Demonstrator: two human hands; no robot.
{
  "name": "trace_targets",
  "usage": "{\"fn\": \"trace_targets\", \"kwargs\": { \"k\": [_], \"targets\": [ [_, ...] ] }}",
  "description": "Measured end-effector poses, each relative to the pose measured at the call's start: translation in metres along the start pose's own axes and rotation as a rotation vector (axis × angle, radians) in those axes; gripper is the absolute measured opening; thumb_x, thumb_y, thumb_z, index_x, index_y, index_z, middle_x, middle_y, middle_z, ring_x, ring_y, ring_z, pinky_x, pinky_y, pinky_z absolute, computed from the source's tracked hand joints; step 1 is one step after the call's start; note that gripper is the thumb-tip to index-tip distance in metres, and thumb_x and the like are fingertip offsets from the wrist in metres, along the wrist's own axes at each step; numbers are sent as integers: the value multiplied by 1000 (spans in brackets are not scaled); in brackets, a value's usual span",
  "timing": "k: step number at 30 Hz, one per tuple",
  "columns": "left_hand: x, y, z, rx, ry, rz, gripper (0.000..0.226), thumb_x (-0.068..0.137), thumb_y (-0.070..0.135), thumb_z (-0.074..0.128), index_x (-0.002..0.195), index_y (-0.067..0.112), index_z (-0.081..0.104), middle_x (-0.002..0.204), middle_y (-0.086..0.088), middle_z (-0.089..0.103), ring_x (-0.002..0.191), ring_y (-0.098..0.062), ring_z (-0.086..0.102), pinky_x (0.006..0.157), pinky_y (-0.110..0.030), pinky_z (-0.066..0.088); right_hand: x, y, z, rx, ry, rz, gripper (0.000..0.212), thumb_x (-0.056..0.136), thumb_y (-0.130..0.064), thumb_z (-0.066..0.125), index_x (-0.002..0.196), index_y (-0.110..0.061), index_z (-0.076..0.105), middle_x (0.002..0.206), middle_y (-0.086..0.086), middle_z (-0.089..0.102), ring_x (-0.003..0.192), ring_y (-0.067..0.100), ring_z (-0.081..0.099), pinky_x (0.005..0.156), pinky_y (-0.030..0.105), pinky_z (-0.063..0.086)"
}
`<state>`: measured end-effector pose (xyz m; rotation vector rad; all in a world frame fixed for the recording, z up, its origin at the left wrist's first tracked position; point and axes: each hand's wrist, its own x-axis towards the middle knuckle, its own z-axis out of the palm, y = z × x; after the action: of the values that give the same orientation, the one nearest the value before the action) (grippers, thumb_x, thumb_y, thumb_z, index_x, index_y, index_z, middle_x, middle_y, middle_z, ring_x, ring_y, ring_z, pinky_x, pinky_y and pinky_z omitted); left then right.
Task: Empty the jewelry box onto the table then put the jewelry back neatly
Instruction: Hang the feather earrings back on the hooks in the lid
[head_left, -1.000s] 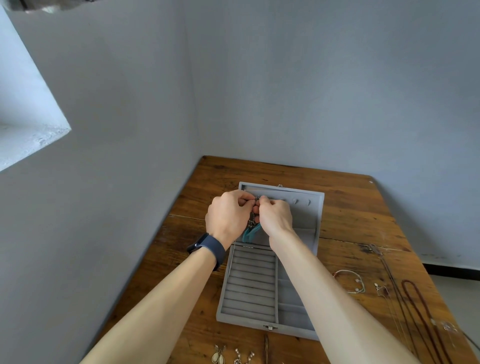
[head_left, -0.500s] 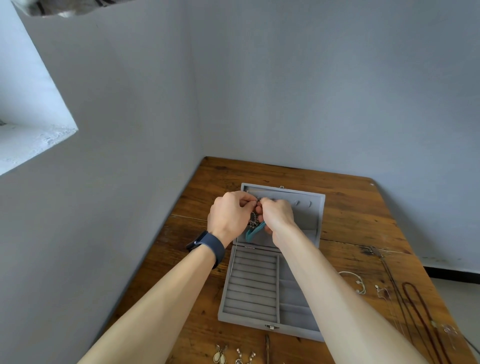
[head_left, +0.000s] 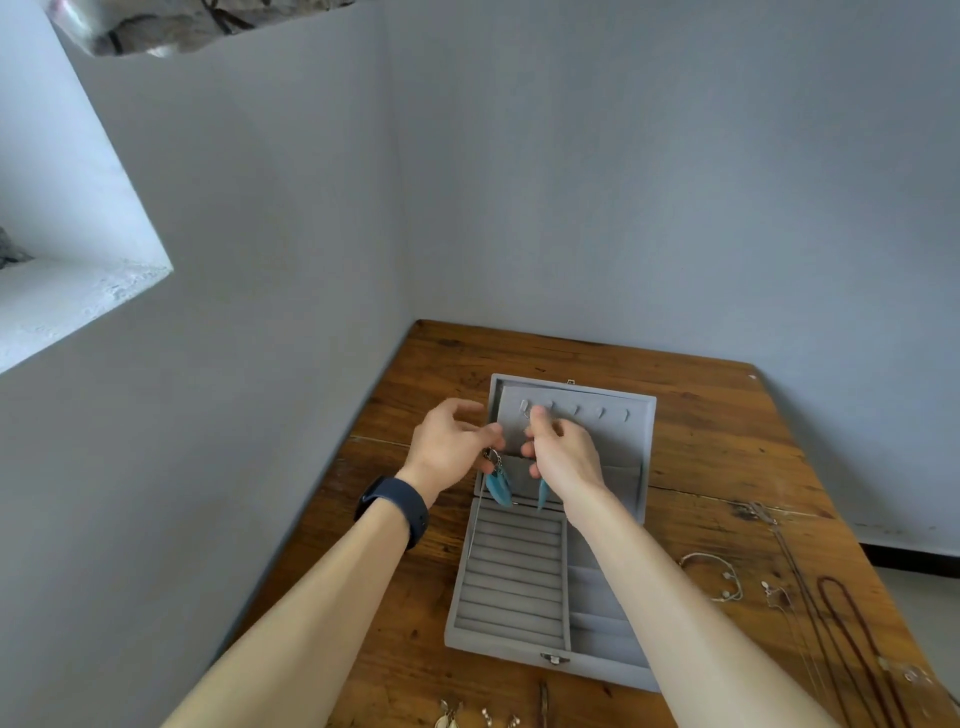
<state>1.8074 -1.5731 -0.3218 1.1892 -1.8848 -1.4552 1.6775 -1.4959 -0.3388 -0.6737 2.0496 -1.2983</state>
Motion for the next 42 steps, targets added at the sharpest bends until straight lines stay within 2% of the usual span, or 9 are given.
{"fn": "trace_targets", "kwargs": {
  "k": [3,8,14,17,27,31,34,38,42],
  "targets": [
    [-8,-2,-2,-95,-42,7,25,92,30,71,114,19,65,86,8,78,68,-7,72,51,-9,47,-3,10,-14,-137,-6,-35,41,95,-60,47,111,-24,58,85,-10,72,70,9,68,64,29,52],
    [-25,-4,-12,-175,-19,27,13,93,22,69,102,13,73,88,6,78,70,3,69,53,-6,45,-5,33,-38,-145,-48,-101,22,90,-40,70,107,-27,64,92,-9,68,78,10,69,69,27,55],
    [-47,-1,-17,-167,-29,48,10,93,17,69,100,11,73,88,3,78,71,4,69,52,-7,46,-3,29,-54,-580,257,-544,10,96,-24,62,105,-21,67,102,0,70,90,26,64,68,32,47],
    [-55,4,-18,-163,-30,68,12,94,17,68,100,9,73,88,2,78,69,2,68,53,-7,46,-2,32,-56,-763,178,-613,15,97,-25,60,110,-25,68,108,0,68,98,26,65,73,34,51],
    [-61,23,-21,-120,-54,51,17,94,33,68,102,19,71,93,11,77,77,-7,73,66,-23,50,-3,33,-52,-795,-31,-539,29,96,-42,54,119,-34,70,113,-7,62,103,19,62,78,30,51],
    [-67,29,-12,-117,-76,58,15,93,34,68,98,21,72,92,10,77,78,-7,73,67,-23,49,-21,32,-58,-701,50,-540,34,95,-27,58,129,-29,63,125,-5,61,113,19,59,95,33,51],
    [-75,34,-5,-145,-110,59,14,92,35,70,96,22,73,93,8,78,78,-7,72,67,-22,48,-50,30,-61,-416,76,-508,29,94,-23,63,122,-30,65,121,-12,64,112,9,59,96,28,50],
    [-84,44,-1,-222,-167,51,18,90,35,72,96,19,76,96,0,78,80,-8,71,68,-23,50,-98,17,-62,98,-267,-411,27,89,-38,63,115,-33,69,112,-21,71,108,-5,62,89,13,48],
    [-99,51,8,-241,-199,81,19,84,36,77,89,19,79,95,-6,77,88,-23,73,81,-33,59,-126,13,-65,143,-308,-382,28,93,-47,64,119,-35,64,113,-18,71,106,-5,63,81,10,49]
  ]
}}
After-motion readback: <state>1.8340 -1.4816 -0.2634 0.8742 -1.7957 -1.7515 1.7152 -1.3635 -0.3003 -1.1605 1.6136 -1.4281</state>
